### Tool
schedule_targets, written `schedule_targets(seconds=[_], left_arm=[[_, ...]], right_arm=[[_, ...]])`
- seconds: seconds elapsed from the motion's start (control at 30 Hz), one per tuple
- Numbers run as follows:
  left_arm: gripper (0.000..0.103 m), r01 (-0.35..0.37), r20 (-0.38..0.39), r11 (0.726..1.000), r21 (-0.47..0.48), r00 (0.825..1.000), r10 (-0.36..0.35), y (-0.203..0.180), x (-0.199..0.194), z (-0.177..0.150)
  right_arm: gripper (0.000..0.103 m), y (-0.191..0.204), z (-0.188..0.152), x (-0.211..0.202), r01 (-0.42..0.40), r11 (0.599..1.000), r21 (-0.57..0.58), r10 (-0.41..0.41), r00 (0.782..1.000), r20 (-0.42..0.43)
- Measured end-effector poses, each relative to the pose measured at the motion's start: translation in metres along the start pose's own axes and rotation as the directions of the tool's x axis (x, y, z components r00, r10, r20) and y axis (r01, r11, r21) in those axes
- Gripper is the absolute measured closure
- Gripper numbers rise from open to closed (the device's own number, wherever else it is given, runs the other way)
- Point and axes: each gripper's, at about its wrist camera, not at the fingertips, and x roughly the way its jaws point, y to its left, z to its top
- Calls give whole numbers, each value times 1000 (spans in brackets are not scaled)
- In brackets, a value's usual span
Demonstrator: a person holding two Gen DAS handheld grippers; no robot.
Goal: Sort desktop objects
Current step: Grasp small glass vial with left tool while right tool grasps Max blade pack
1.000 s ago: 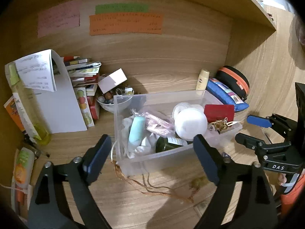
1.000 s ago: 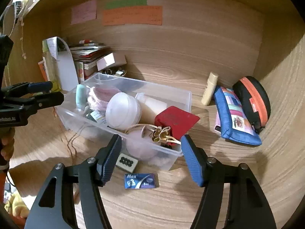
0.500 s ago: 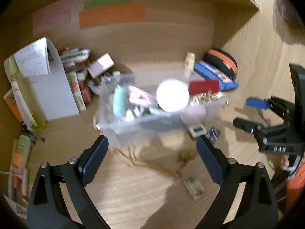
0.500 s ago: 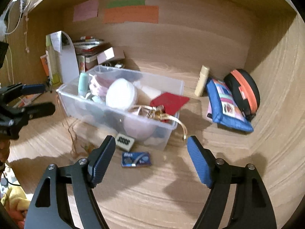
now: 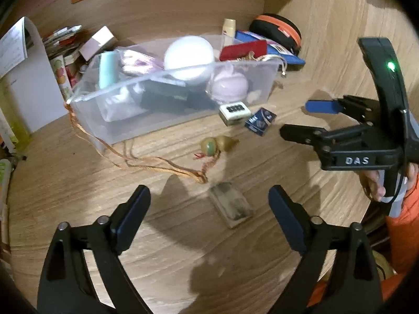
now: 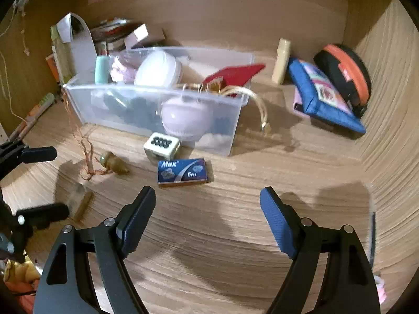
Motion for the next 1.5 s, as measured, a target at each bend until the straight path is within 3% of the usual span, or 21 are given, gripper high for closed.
schedule_targets(seconds=[0.2,0.43,0.73,0.83,1.0,1.23,1.5], left_arm=[[40,-9,-16,1000,25,1000,9,-10,7,-5],[50,-29,-12,1000,11,999,30,-7,7,-7],[77,-42,15,999,11,999,42,-3,2,-13],[78,-31,20,999,-9,999,31,1,2,-12],[78,-6,38,999,-42,999,8,6,-4,-14],[79,-12,82,997,-77,996,18,15,-20,-14],[80,3,129,993,-122,992,13,27,-36,-9]], right_arm=[[23,12,8,8,-12,999,-43,11,1000,-20],[23,23,20,24,-38,997,-71,34,998,-55],[24,28,19,32,-45,995,-92,37,996,-87],[26,25,20,34,-58,995,-82,50,994,-94],[57,22,19,30,-83,994,-73,77,994,-79],[58,17,14,18,-100,993,-55,97,993,-60],[58,15,17,-15,-128,991,-38,129,991,18]])
